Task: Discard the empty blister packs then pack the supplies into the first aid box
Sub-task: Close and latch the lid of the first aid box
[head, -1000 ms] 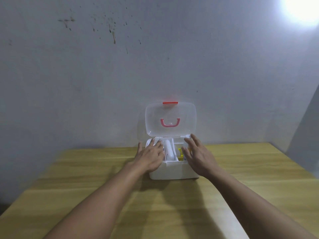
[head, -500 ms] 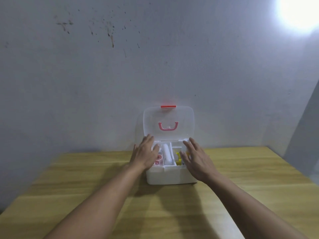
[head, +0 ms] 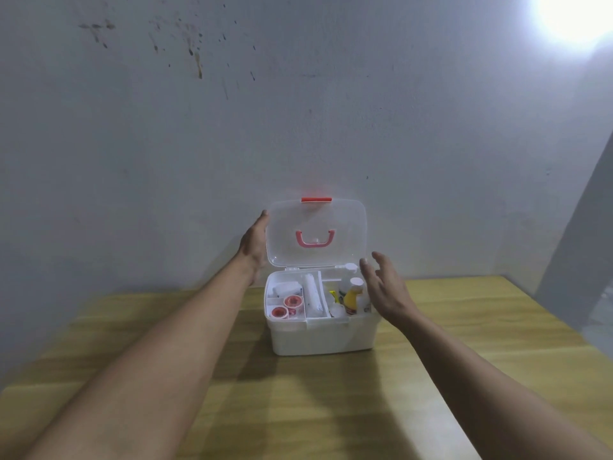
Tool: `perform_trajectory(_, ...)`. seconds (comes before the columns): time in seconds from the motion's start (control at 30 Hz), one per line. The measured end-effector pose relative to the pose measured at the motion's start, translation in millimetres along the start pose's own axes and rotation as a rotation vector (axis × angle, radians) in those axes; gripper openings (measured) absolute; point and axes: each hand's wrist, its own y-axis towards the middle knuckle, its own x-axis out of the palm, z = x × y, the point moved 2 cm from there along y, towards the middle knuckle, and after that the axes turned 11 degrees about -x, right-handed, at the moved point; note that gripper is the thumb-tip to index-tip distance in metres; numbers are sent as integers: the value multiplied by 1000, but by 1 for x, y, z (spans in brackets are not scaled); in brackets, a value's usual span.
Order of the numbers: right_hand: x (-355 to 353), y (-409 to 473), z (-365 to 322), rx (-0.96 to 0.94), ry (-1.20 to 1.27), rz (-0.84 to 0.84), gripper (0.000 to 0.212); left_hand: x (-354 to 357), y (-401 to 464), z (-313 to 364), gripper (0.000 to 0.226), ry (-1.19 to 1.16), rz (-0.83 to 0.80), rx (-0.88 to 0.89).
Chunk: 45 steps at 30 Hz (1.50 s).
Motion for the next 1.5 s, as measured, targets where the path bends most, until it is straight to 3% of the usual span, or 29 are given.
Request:
perform_trajectory(0.27,-21,24,-18,64,239,87,63,-13,-20,-8,47,-12,69,71)
perform_trajectory(0.47,-30,9,-21,53,336,135,55,-23,-44,-40,36,81,155,138)
perform_trajectory(0.63,-22,-18,-14,13,222,62,44,-16,-57,-71,27,289,158,215)
perform_trajectory(0.73,-16,-27,-13,-47,87,-8,40,-9,-58,-75,39,546,151,239)
perform_trajectory(0.83,-15,-31,-13,-73,-11,-74,49,-6,-60,-78,51,806,120,252)
perform_trajectory(0.9,-14,-36,-14,-85,-69,-125,68,-5,-64,-77,64,873,117,241)
perform_trajectory(1.0,-11,-43,-16,-123,-214,-245,114,-4,-67,-73,117,1144,144,215)
perform_trajectory(1.07,-9,-44,-14,-146,-295,-280,127,-2,-68,-72,138,1330,170,234)
perform_trajectory(1.2,-6,-44,-7,-179,-384,-248,125,5,-64,-77,133,1445,254,379)
perform_trajectory(1.5,-6,-44,-6,-207,-428,-227,120,5,-66,-82,122,1355,290,455)
